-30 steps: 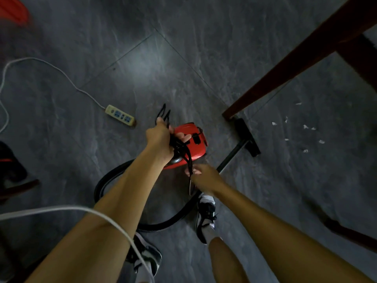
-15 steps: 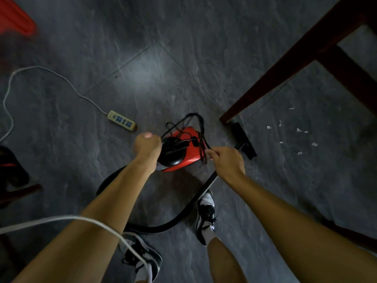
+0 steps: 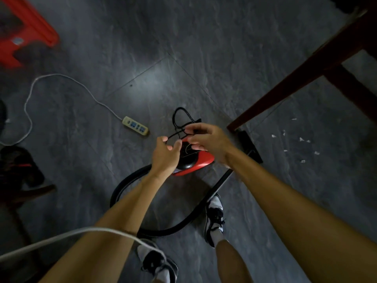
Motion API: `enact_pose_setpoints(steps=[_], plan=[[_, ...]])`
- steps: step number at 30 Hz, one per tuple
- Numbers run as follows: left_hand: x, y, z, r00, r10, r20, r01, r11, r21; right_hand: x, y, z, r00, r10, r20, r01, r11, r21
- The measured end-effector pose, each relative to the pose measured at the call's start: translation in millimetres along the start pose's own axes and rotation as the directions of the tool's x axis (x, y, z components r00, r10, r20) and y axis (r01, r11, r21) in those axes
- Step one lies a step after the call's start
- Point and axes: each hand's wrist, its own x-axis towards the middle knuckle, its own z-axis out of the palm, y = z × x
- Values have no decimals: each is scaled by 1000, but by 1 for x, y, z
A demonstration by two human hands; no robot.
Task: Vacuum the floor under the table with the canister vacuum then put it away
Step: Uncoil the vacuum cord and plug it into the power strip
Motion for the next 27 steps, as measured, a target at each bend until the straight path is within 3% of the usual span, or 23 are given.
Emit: enact_pose_setpoints(steps=[2, 4, 10, 13, 15, 18, 20, 24, 27], plan=[[-5, -18, -24, 992, -78, 100, 76, 997, 25, -12, -2, 15, 990, -10, 137, 26, 994, -110], [-10, -38, -48, 983, -153, 106, 145, 986, 76, -18, -3, 36, 979, 0, 204, 41, 980, -195], [-24, -57, -108, 983, -174, 62, 166, 978, 126, -22, -15, 83, 988, -104, 114, 145, 883, -447], [-20, -49, -116, 995, -97, 24, 93, 986, 137, -20, -25, 90, 972, -232, -22, 137, 644, -753], [-12, -37, -117, 1000, -24, -2, 24, 988, 151, -16, -25, 93, 966, -250, -71, 81, 550, -831], [1, -19, -117, 995, 88, -53, -76, 975, 207, -1, -22, 99, 960, -269, -73, 126, 651, -748], [6, -11, -115, 992, 115, -52, -99, 966, 238, 8, -24, 101, 975, -202, -91, 92, 742, -664], [14, 5, -119, 994, 94, -50, -78, 961, 265, 22, -37, 98, 982, -180, -46, 129, 838, -530], [27, 14, -127, 997, 66, -52, -48, 956, 291, 34, -62, 89, 979, -202, 5, 179, 854, -489]])
